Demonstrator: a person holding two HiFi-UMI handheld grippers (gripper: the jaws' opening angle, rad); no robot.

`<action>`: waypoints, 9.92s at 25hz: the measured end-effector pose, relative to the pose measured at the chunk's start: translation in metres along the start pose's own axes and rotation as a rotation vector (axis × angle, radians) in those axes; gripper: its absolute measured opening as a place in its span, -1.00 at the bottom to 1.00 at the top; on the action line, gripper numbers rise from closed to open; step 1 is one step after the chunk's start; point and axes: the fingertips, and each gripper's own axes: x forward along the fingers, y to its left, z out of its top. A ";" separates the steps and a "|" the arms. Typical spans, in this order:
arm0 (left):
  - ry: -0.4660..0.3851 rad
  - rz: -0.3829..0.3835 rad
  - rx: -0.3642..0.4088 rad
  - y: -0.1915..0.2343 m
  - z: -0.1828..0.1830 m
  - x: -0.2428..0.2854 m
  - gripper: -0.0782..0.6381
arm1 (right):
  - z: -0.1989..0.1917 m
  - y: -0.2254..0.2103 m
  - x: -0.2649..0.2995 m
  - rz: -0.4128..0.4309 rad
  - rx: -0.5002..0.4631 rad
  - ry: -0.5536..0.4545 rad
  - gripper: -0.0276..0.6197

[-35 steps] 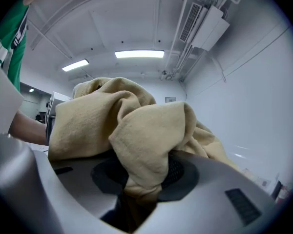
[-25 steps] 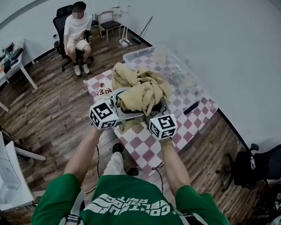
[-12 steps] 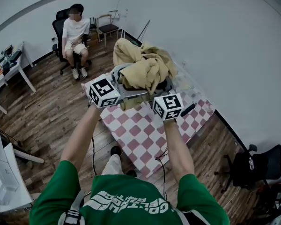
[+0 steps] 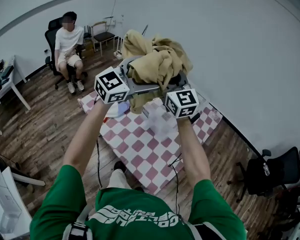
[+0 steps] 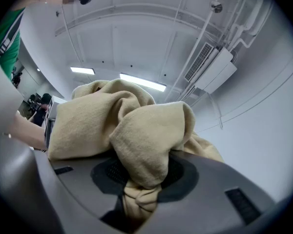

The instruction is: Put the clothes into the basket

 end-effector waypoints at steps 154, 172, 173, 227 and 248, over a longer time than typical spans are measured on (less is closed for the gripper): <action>0.144 -0.323 -0.615 0.083 -0.301 0.144 -0.77 | -0.301 -0.134 -0.073 -0.472 0.436 0.524 -0.86; 0.201 -0.238 -0.543 -0.058 -0.273 0.054 -0.77 | -0.264 -0.015 -0.172 -0.412 0.449 0.498 -0.89; 0.203 -0.234 -0.540 -0.062 -0.273 0.051 -0.77 | -0.265 -0.011 -0.176 -0.406 0.451 0.500 -0.89; 0.558 0.269 -0.743 0.116 -0.550 -0.321 -0.56 | -0.501 0.192 0.138 -0.015 0.459 0.883 -0.78; 0.800 0.162 -1.023 0.092 -0.676 -0.336 0.46 | -0.631 0.208 0.155 -0.054 0.568 1.165 0.05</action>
